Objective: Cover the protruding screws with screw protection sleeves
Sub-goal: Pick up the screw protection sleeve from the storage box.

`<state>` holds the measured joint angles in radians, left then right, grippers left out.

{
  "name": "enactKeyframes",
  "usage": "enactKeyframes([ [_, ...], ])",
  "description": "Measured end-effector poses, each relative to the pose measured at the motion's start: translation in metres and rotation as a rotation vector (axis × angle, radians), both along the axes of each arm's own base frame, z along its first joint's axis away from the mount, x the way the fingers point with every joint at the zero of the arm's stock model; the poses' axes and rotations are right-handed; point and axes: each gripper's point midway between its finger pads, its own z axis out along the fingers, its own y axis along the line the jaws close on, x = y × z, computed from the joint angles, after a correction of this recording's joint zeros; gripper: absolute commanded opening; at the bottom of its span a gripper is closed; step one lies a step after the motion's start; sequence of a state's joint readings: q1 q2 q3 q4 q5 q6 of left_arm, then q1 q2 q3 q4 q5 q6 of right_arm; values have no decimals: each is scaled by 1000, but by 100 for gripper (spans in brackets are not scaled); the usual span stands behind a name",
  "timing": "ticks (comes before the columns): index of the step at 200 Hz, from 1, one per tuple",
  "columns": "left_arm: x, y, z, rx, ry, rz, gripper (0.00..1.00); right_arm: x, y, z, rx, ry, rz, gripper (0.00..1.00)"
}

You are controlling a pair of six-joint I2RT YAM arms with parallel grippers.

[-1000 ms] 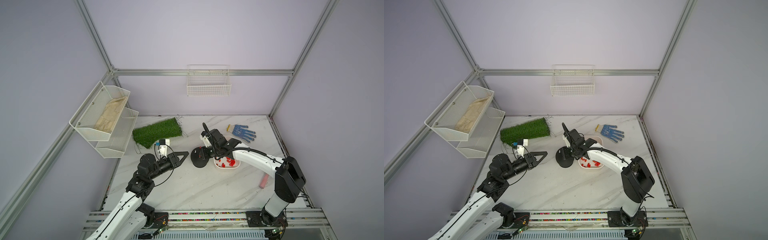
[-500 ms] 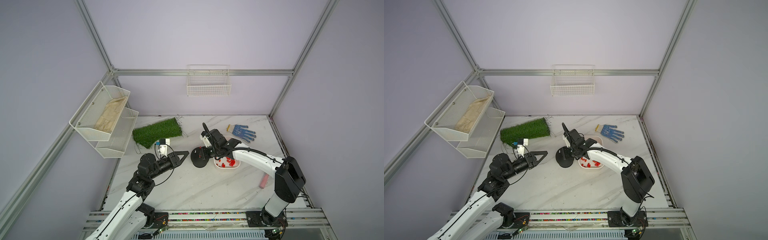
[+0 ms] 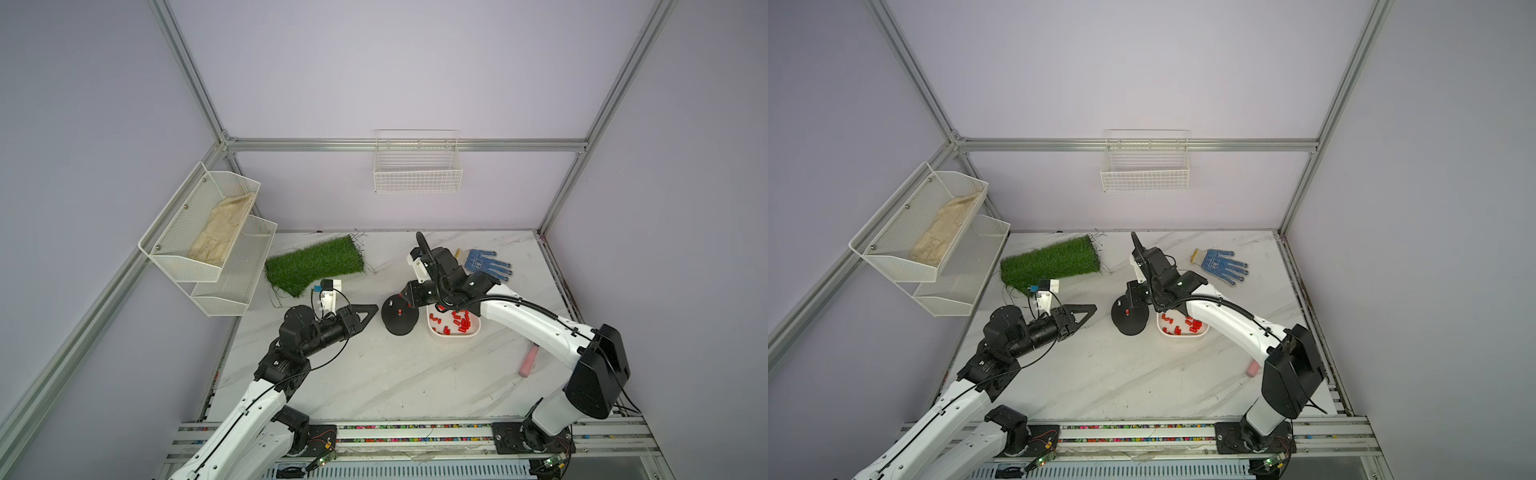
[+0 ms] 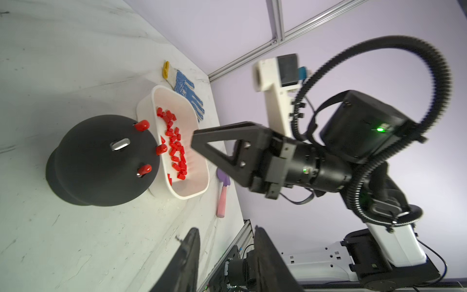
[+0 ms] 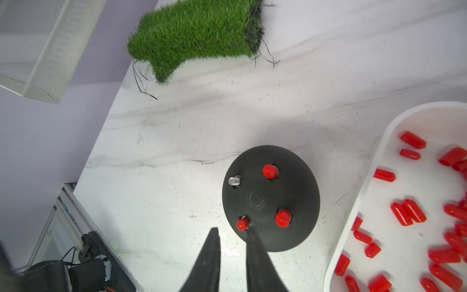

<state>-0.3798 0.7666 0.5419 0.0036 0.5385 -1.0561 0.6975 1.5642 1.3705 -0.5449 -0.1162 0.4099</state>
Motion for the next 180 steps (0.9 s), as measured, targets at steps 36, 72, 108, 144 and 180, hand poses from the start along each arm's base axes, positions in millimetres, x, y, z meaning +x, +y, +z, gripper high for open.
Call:
enactKeyframes([
  [36, 5, -2, -32, 60, 112, -4, 44, 18, -58, 18, 13, -50, -142, 21],
  [72, 10, -15, -40, 101, 156, -33, 47, 30, -111, -17, -48, -1, -274, 21],
  [108, 13, -41, -29, 131, 131, -94, 47, 40, -137, -65, -116, 83, -345, 20],
  [144, 14, -54, -27, 157, 115, -115, 48, 57, -145, -97, -140, 122, -381, 20],
  [180, 15, -54, -30, 170, 113, -107, 48, 70, -144, -124, -156, 160, -394, 20],
])
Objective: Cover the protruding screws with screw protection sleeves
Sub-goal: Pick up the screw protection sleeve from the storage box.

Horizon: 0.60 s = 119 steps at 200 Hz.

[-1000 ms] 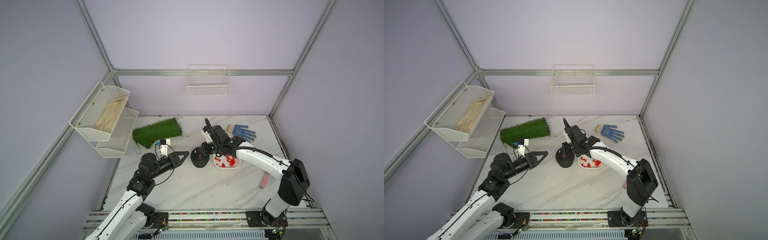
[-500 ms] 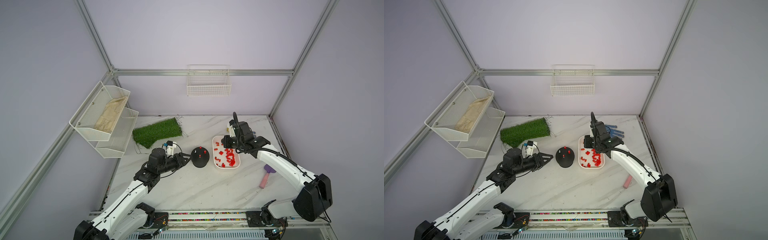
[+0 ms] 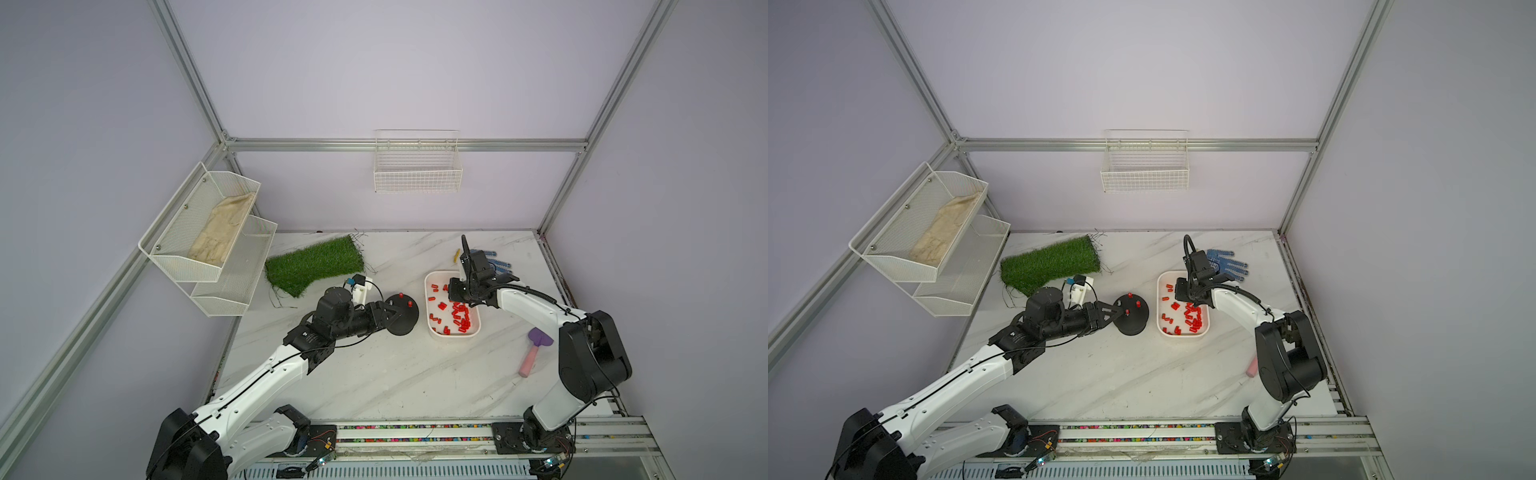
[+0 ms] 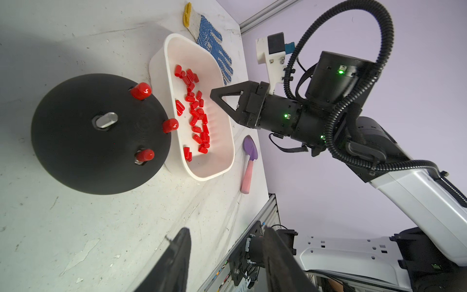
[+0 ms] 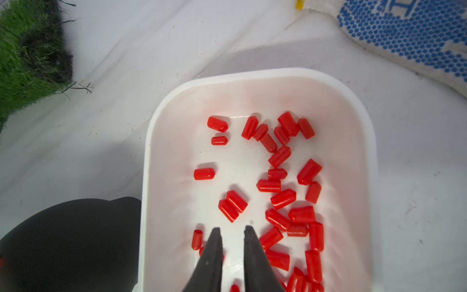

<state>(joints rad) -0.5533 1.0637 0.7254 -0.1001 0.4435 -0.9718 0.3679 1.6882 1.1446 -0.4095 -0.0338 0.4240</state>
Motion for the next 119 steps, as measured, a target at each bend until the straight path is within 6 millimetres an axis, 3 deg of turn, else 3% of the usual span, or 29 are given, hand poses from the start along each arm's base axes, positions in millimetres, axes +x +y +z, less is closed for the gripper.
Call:
enactKeyframes([
  [57, -1, 2, -1, 15, -4, 4, 48, 3, 2, -35, -14, 64, -2, 24],
  [119, -2, 2, -3, 20, 0, 2, 48, 7, -14, -40, -94, 52, -57, 31],
])
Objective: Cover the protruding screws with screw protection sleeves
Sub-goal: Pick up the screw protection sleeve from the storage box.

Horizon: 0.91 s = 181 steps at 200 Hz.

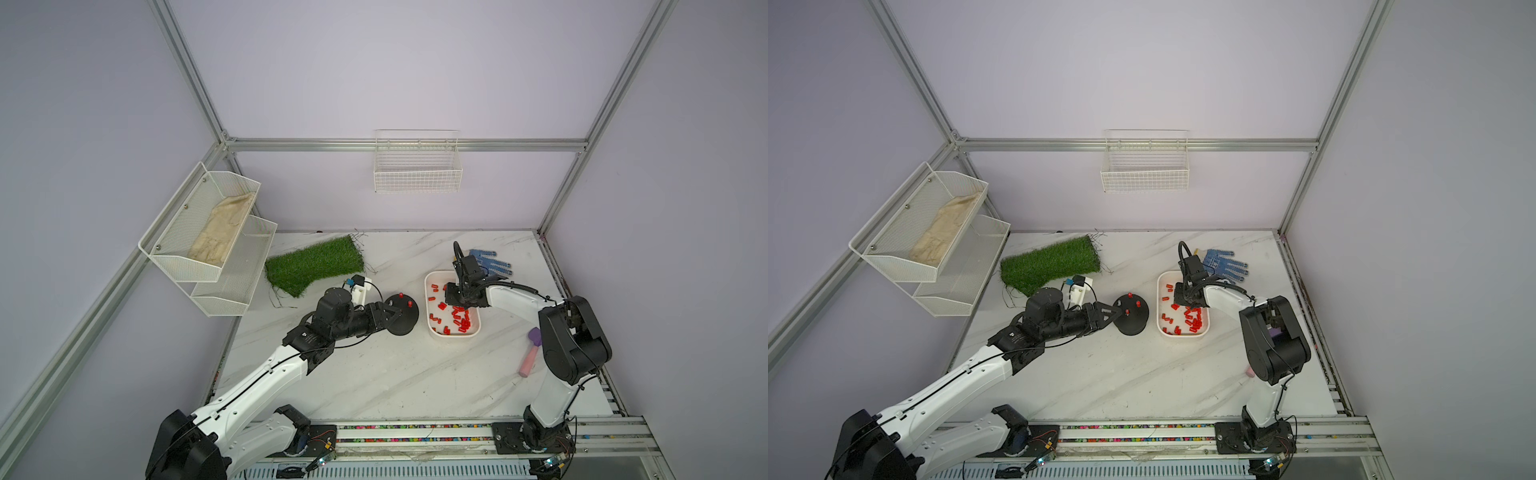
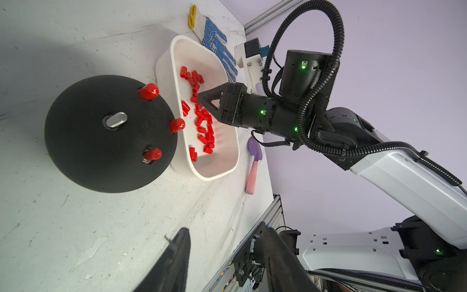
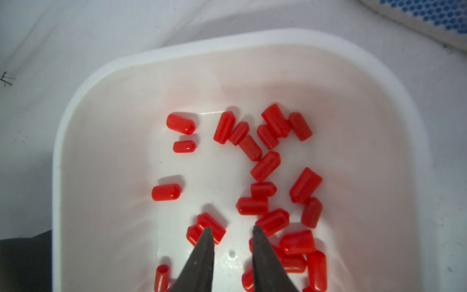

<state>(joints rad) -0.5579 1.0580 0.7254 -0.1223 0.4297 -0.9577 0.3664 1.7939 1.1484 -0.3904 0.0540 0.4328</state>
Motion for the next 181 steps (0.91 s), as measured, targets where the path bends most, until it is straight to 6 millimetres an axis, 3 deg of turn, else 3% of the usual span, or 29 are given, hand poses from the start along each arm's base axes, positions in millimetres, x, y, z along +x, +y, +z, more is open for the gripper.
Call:
enactKeyframes([
  [81, 0, 0, -1, 2, 2, 0, 48, 1, -12, -22, -76, 34, -32, 38],
  [149, 0, 0, -1, 2, 2, 0, 48, 7, -8, -25, -67, 28, -30, 34],
  [181, 0, 0, 0, 2, -1, 3, 48, 8, -8, -27, -67, 28, -30, 26],
])
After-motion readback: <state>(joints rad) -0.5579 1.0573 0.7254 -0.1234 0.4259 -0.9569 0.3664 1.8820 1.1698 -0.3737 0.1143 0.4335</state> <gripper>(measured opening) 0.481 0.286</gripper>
